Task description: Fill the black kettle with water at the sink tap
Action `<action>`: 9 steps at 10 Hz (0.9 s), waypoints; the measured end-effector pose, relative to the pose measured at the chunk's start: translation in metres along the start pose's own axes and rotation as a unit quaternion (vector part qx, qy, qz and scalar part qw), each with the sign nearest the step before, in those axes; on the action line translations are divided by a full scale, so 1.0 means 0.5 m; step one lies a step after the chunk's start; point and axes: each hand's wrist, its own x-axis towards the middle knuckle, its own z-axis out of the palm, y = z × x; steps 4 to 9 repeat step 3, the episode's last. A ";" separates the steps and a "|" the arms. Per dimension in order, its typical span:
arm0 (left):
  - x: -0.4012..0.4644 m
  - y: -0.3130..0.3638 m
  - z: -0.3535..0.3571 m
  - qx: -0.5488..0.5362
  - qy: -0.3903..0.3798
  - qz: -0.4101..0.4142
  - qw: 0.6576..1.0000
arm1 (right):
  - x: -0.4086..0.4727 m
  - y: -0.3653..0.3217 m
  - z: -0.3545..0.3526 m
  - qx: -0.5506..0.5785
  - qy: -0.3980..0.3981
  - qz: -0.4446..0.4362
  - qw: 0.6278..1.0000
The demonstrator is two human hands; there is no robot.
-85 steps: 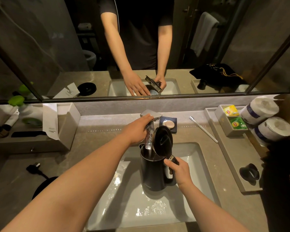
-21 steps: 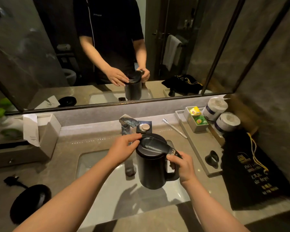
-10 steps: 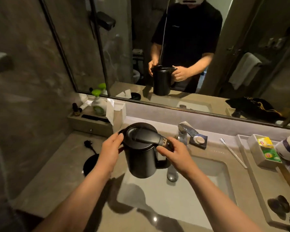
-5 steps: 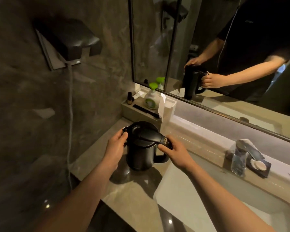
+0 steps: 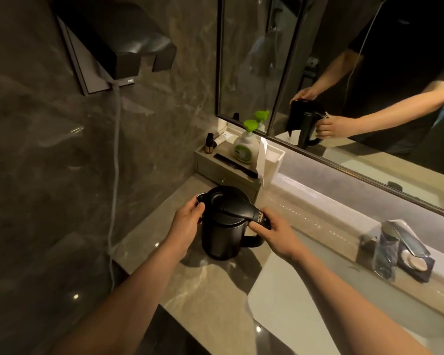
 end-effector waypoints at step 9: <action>-0.036 -0.011 0.001 -0.015 0.025 -0.002 1.000 | -0.025 -0.026 -0.002 0.005 -0.001 0.025 1.000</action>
